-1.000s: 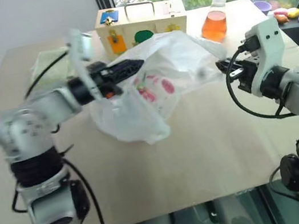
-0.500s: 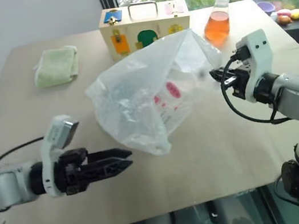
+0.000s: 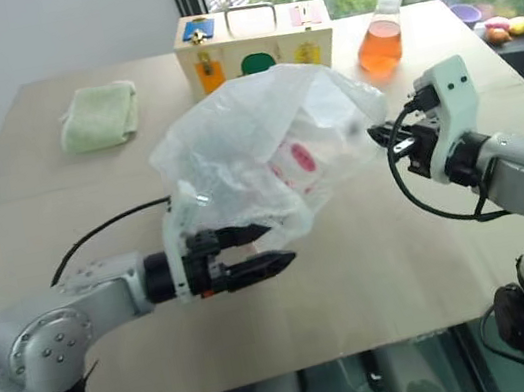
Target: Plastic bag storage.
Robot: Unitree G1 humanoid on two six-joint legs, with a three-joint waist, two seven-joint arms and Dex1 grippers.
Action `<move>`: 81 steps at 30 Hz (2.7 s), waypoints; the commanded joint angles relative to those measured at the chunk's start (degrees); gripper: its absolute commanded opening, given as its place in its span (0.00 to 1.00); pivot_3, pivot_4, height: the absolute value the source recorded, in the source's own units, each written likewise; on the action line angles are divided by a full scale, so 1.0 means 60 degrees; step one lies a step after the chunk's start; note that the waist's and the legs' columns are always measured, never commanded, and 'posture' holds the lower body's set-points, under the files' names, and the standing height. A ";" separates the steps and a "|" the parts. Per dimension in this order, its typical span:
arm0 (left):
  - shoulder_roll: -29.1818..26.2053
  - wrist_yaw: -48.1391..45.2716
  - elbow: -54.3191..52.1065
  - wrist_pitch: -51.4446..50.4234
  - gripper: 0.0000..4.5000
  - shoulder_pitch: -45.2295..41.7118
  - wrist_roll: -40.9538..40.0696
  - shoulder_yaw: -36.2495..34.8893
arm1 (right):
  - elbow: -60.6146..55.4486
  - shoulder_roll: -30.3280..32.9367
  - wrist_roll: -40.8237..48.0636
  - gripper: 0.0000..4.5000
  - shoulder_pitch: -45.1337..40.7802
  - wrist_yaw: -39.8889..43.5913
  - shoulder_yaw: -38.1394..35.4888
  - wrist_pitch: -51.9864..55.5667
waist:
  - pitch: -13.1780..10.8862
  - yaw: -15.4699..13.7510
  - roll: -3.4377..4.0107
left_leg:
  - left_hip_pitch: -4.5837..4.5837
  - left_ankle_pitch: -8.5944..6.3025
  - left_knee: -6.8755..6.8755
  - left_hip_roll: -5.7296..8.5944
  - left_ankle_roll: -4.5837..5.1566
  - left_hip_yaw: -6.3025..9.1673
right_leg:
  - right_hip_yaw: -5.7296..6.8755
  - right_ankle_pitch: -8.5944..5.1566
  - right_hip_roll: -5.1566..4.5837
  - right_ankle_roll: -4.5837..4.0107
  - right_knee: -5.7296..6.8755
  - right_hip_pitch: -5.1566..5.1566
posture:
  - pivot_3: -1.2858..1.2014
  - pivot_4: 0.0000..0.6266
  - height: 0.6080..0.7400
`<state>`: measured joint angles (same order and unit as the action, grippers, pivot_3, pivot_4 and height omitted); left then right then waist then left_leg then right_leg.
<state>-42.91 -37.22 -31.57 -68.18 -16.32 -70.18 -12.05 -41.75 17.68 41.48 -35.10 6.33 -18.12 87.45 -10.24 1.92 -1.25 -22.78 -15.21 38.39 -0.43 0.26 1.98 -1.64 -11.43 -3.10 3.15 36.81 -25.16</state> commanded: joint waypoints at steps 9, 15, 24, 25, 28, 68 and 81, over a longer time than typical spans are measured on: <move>-0.0488 0.0652 0.0458 -0.0065 1.00 -0.1274 -0.1227 0.0321 | -0.0459 -0.0042 -0.0046 0.00 0.0024 -0.0003 0.0053 -0.0005 | 0.0000 0.0048 0.0001 | 0.0001 0.0000 0.0000 -0.0001 0.0000 0.0000 | -0.0001 -0.0001 0.0004 0.0001 0.0001 -0.0001 | 0.52 0.24 1.00; -0.0505 0.1359 0.0573 -0.0077 1.00 -0.1504 0.0292 0.1350 | -0.0518 -0.0100 -0.0079 0.00 0.0004 -0.0013 0.0054 0.0028 | 0.0000 0.0041 0.0001 | 0.0000 0.0000 -0.0001 0.0001 0.0000 0.0000 | -0.0002 -0.0001 0.0004 0.0001 0.0000 -0.0001 | 0.52 0.24 1.00; 0.0032 0.1541 0.0730 0.1004 1.00 -0.2512 0.3850 0.4052 | -0.0589 -0.0202 -0.0176 0.00 -0.0133 -0.0095 0.0127 0.0124 | 0.0000 0.0020 0.0001 | -0.0002 0.0000 -0.0001 0.0005 0.0000 -0.0001 | -0.0003 -0.0001 0.0002 0.0001 -0.0003 0.0000 | 0.52 0.24 1.00; 0.0057 0.1527 0.0837 0.1156 1.00 -0.2565 0.4186 0.4218 | -0.0603 -0.0222 -0.0193 0.00 -0.0130 -0.0112 0.0147 0.0129 | 0.0000 0.0027 0.0001 | -0.0002 0.0000 -0.0002 0.0004 0.0000 -0.0001 | -0.0004 -0.0001 0.0003 0.0001 -0.0003 -0.0002 | 0.52 0.24 1.00; 0.0207 0.1227 0.1074 0.1692 1.00 -0.2574 0.4712 0.4210 | -0.0649 -0.0256 -0.0249 0.00 -0.0080 -0.0155 0.0226 0.0112 | -0.0001 0.0048 0.0001 | -0.0002 0.0000 -0.0006 0.0002 0.0000 -0.0001 | -0.0004 -0.0001 0.0006 -0.0001 -0.0001 -0.0004 | 0.52 0.24 1.00; -0.0350 -0.2162 0.3481 0.6761 1.00 -0.3559 0.9375 0.4771 | -0.0022 -0.0268 -0.0557 0.00 0.0084 0.0284 0.1111 -0.1181 | -0.0003 -0.0025 0.0003 | -0.0011 0.0000 -0.0002 0.0003 0.0001 0.0002 | 0.0003 0.0000 0.0003 0.0002 -0.0006 -0.0002 | 0.52 0.24 1.00; 0.0109 -0.2657 0.4937 0.9599 0.64 -0.3962 1.2408 0.6011 | 0.0004 -0.0197 -0.0617 0.00 0.0052 0.0280 0.1226 -0.1277 | -0.0003 0.0036 0.0004 | -0.0015 -0.0001 -0.0003 0.0002 0.0002 0.0002 | 0.0003 -0.0001 0.0003 0.0001 -0.0002 -0.0006 | 0.52 0.24 1.00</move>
<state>-41.52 -52.46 -1.83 -13.28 -38.77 2.11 23.71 -40.55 16.02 37.73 -34.34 7.69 -10.65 80.98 -10.25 2.14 -1.23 -22.86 -15.22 38.37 -0.42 0.27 1.99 -1.62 -11.43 -3.08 3.16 36.79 -25.20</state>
